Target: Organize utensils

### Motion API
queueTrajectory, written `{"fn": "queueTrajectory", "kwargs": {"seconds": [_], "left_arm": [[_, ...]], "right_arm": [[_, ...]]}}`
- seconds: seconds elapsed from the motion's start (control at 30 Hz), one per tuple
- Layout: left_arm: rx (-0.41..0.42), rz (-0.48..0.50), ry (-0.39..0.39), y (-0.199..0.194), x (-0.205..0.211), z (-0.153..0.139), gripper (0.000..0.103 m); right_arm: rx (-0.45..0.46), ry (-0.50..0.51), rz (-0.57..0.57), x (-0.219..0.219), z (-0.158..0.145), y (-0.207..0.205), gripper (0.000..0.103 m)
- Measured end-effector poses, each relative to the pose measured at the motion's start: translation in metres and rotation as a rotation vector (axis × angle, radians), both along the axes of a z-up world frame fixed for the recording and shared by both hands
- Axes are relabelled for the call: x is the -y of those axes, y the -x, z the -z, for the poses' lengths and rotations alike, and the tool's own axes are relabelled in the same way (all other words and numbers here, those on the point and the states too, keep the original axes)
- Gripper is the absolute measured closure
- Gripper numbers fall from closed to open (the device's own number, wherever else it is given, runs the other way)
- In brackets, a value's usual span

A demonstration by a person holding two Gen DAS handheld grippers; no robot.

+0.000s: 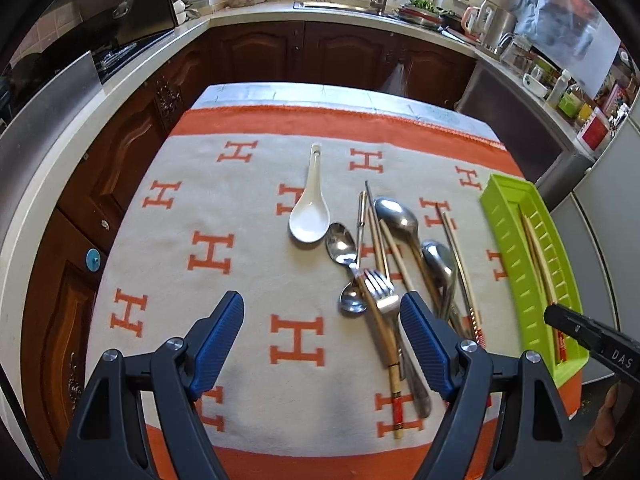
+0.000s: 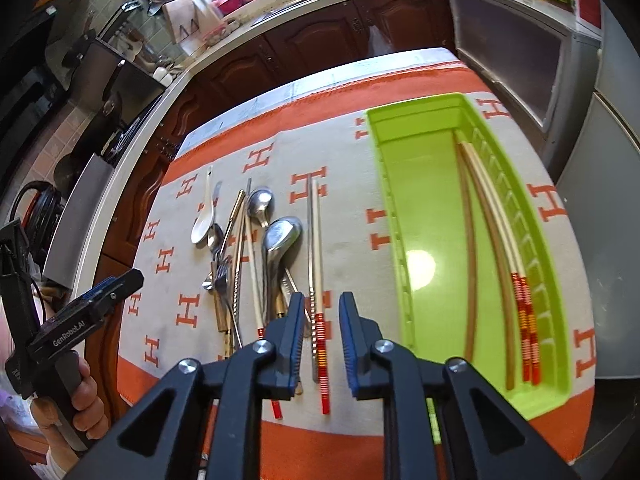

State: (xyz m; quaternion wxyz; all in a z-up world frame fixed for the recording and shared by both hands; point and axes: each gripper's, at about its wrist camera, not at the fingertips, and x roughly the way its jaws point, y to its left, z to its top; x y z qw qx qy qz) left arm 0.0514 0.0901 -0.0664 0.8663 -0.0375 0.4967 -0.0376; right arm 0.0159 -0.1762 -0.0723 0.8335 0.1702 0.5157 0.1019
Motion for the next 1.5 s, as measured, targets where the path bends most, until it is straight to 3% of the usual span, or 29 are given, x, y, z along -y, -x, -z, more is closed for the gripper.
{"fn": "queueTrajectory", "kwargs": {"seconds": [0.07,0.23,0.27,0.43,0.5,0.63,0.8,1.1,1.5], "left_arm": [[-0.015,0.012,0.004,0.001,0.001,0.008,0.027],[-0.071,0.064,0.083,-0.001,0.005,0.030,0.046],[-0.084,0.069,0.105,-0.002,0.006,0.034,0.048],[-0.157,0.071,0.248,-0.015,0.003,0.060,0.078],[-0.184,0.051,0.324,-0.023,-0.002,0.069,0.085],[-0.178,0.015,0.429,-0.037,-0.013,0.074,0.089],[-0.190,-0.004,0.487,-0.057,-0.015,0.079,0.095],[-0.270,-0.014,0.503,-0.079,-0.004,0.100,0.096],[-0.226,-0.013,0.559,-0.075,-0.004,0.103,0.098]], "right_arm": [[-0.002,0.007,-0.021,-0.008,0.002,-0.003,0.085],[-0.014,0.006,-0.089,-0.034,0.012,-0.012,0.085],[-0.015,0.011,-0.105,-0.039,0.015,-0.013,0.085],[-0.030,0.020,-0.165,-0.060,0.026,-0.016,0.085],[-0.038,0.018,-0.180,-0.066,0.031,-0.016,0.085],[-0.039,0.016,-0.193,-0.068,0.033,-0.018,0.085],[-0.049,0.012,-0.188,-0.067,0.038,-0.024,0.085],[-0.065,0.001,-0.186,-0.068,0.046,-0.031,0.085],[-0.062,-0.011,-0.189,-0.069,0.046,-0.030,0.085]]}}
